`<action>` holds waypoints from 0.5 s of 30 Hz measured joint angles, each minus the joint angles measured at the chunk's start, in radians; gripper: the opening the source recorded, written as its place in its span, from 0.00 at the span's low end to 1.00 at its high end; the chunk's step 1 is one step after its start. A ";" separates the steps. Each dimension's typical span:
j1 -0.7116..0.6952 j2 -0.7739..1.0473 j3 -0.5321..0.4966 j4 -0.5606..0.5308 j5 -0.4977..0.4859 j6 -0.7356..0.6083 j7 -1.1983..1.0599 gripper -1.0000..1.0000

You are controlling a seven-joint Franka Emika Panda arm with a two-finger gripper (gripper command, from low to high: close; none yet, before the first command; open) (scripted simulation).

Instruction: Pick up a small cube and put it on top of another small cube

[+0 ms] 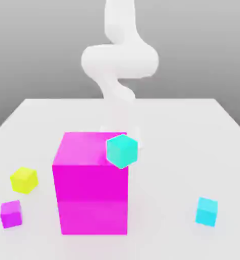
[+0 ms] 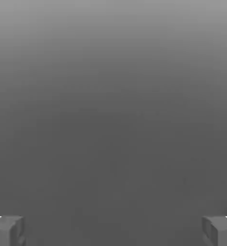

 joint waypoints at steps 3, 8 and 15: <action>0.067 0.114 -0.002 -0.037 0.019 0.057 -0.094 0.50; 0.165 0.297 0.009 -0.097 0.048 0.147 -0.242 0.50; 0.274 0.550 0.055 -0.180 0.065 0.274 -0.432 0.50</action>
